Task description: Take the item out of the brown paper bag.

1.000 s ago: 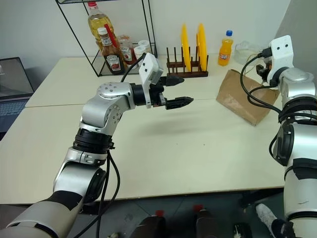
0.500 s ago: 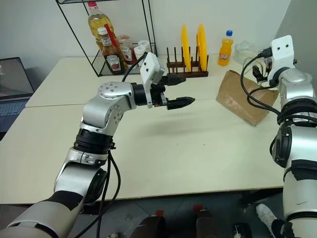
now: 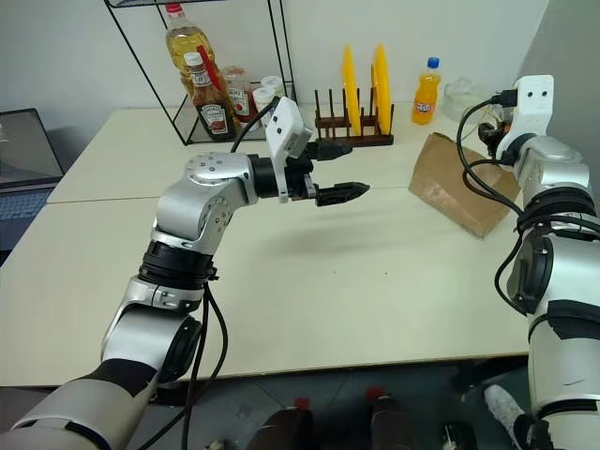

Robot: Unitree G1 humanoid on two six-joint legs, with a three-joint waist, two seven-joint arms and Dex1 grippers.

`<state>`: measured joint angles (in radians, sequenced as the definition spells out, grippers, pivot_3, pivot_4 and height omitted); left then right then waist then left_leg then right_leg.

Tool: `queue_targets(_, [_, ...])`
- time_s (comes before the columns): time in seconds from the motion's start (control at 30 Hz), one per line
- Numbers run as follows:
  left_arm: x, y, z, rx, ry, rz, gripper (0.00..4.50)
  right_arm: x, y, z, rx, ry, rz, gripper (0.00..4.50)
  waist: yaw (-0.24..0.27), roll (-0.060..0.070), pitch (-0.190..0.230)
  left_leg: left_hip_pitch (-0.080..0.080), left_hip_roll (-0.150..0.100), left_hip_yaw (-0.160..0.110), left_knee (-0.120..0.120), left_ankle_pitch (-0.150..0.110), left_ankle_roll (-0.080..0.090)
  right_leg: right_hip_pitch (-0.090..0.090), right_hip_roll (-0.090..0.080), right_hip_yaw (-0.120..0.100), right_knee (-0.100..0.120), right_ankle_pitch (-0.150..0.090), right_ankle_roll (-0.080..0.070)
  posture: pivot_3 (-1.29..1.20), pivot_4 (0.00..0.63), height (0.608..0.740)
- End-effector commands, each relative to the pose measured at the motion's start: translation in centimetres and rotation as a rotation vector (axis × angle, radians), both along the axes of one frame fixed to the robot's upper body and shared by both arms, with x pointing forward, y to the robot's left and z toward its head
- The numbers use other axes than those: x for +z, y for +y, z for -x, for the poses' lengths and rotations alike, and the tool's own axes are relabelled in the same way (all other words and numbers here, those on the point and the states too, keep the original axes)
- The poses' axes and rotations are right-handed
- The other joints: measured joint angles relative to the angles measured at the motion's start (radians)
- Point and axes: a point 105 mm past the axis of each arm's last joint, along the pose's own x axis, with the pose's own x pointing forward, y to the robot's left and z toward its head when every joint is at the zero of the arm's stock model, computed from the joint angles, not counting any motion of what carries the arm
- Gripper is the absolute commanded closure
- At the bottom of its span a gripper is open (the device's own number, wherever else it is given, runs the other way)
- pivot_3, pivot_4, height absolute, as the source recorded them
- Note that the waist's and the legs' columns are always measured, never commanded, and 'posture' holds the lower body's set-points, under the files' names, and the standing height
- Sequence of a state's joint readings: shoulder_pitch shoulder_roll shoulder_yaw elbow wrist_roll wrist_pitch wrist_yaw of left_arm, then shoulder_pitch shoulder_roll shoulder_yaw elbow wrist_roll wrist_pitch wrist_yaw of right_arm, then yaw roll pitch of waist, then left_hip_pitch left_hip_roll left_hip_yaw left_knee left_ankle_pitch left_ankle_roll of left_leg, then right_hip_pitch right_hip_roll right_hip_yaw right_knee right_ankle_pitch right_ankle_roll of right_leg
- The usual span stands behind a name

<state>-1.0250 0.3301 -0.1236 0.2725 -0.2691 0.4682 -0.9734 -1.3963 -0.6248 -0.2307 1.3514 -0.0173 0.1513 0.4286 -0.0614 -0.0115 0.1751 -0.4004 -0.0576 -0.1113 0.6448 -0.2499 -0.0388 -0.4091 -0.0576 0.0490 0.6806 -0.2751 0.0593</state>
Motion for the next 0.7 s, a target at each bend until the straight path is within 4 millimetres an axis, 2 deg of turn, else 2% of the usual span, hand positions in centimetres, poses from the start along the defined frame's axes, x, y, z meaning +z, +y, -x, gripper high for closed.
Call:
queue_targets(0.03, [1.5,0.0,0.8,-0.018,-0.064,0.018,0.00,3.0,0.9,0.0,0.043,-0.085,0.025,4.10,0.000,0.000,0.000,0.000,0.000,0.000,0.000,0.000,0.000,0.000,0.000,0.000,0.000,0.000,0.000,0.00,0.150,0.740])
queue_targets(0.07, [1.5,0.0,0.9,-0.019,-0.063,0.019,0.00,3.3,1.1,0.0,0.052,-0.097,0.042,4.46,0.000,0.000,0.000,0.000,0.000,0.000,0.000,0.000,0.000,0.000,0.000,0.000,0.000,0.000,0.000,0.00,0.150,0.740])
queue_targets(0.2, [1.2,0.4,1.5,-0.014,-0.062,0.027,0.00,4.8,2.3,0.0,0.088,-0.156,0.101,4.46,-0.003,0.000,0.000,0.000,0.000,0.000,0.000,0.000,0.000,0.000,0.000,0.000,0.000,0.000,0.000,0.00,0.150,0.740])
queue_targets(0.37, [1.2,2.0,2.2,0.032,-0.043,0.052,0.00,7.5,4.9,0.1,0.179,-0.268,0.190,4.46,-0.019,0.000,0.000,0.000,0.000,0.000,0.000,0.000,0.000,-0.001,0.000,0.001,0.000,0.000,0.000,0.00,0.150,0.740])
queue_targets(0.53, [1.6,4.7,3.4,0.103,-0.009,0.110,0.00,10.0,9.0,0.5,0.319,-0.370,0.164,4.46,-0.032,0.000,0.000,0.000,0.002,-0.001,-0.001,0.000,0.000,-0.002,0.000,0.002,0.001,0.000,0.000,0.00,0.150,0.740])
queue_targets(0.7, [1.1,8.5,4.3,0.247,0.012,0.143,0.00,10.9,13.2,0.6,0.430,-0.422,0.119,4.46,-0.036,0.000,0.000,0.000,0.002,-0.001,-0.001,0.000,0.000,-0.003,0.001,0.004,0.002,0.000,0.000,0.00,0.150,0.740])
